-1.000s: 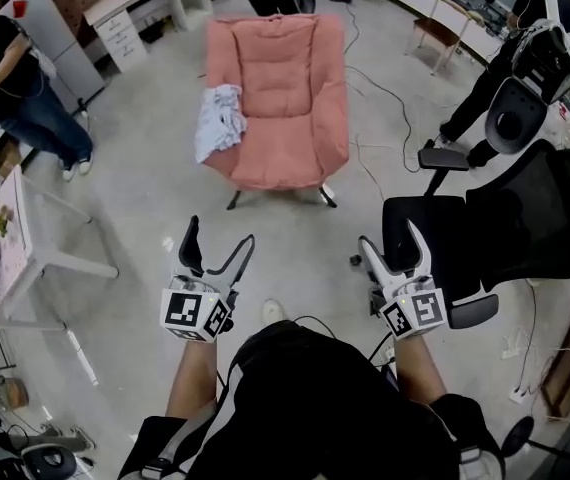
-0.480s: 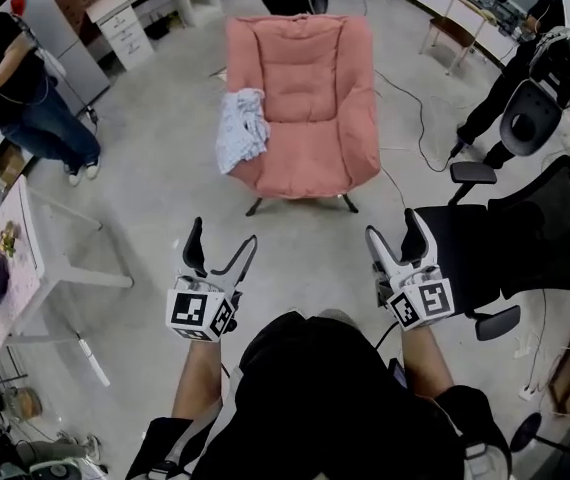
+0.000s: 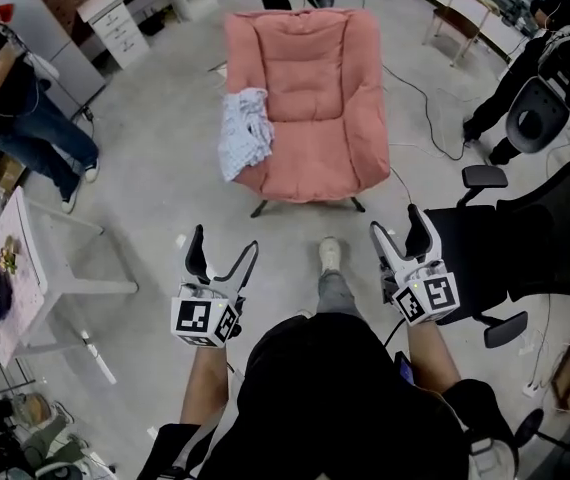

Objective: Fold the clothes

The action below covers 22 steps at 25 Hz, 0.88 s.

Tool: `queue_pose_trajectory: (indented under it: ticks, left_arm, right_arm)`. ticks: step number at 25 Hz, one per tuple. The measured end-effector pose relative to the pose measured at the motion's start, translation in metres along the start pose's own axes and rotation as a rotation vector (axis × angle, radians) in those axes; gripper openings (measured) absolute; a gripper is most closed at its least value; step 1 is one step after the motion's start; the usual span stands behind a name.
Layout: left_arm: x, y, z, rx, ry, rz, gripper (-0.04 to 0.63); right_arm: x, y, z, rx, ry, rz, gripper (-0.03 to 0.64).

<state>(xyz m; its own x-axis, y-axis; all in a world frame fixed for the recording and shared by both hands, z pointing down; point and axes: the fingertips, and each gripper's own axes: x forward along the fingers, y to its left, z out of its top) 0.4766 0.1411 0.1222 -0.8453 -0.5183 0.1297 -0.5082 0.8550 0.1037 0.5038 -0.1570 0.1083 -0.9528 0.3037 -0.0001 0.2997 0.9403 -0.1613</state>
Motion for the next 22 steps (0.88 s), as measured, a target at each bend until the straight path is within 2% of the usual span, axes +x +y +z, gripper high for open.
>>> queue_pose_trajectory:
  ticks: [7,14,22]
  left_arm:
    - [0.045,0.028,0.008,-0.003,-0.001,0.053,0.445]
    - [0.109,0.043,0.027,-0.004,0.002,0.103,0.445]
    - [0.188,0.059,0.016,0.006,0.085,0.130,0.445]
  right_arm:
    - [0.069,-0.017,0.004,-0.009,-0.007,0.078,0.350]
    - [0.145,-0.062,0.022,-0.006,-0.012,0.134,0.337]
    - [0.215,-0.110,0.021,0.030,0.003,0.185,0.311]
